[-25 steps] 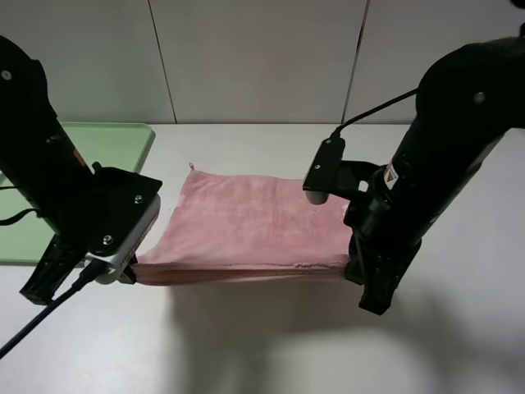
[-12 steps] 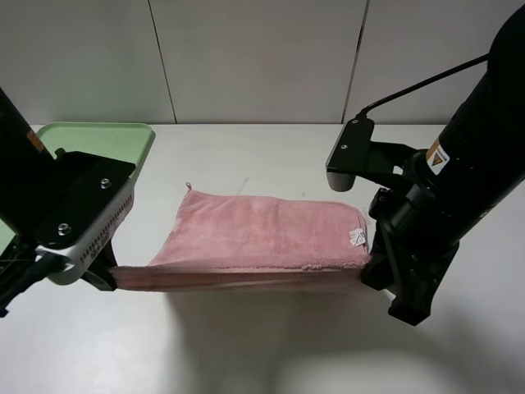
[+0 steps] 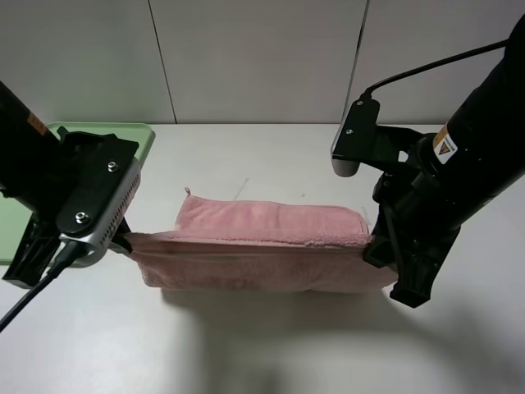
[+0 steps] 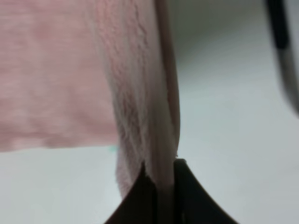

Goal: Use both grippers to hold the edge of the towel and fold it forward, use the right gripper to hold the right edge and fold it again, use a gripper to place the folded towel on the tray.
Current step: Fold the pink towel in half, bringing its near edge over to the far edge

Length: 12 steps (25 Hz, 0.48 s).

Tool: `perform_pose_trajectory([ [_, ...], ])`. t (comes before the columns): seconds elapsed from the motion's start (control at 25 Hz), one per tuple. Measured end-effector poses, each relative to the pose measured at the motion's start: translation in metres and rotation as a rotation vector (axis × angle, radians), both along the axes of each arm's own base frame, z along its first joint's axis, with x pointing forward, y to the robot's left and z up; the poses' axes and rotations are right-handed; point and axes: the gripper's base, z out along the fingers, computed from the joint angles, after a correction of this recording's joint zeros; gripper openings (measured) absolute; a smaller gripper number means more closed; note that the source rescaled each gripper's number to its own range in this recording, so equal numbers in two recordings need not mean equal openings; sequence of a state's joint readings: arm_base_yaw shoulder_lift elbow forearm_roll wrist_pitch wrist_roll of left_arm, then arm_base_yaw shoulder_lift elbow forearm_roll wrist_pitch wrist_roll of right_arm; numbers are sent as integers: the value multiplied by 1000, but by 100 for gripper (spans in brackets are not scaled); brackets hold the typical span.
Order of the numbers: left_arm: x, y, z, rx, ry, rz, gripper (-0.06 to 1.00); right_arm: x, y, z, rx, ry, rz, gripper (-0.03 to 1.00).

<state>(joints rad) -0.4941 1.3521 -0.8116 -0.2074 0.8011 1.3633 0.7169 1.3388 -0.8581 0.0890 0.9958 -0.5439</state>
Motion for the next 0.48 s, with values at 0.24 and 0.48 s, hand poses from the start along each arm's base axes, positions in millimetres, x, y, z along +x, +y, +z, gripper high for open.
perform_pose_trajectory([
  [0.24,13,2,-13,17,-6,31,0,5,2,1,14,-52,8,0],
  [0.48,26,-1,-29,29,-19,42,0,24,10,6,-8,-72,6,0],
])
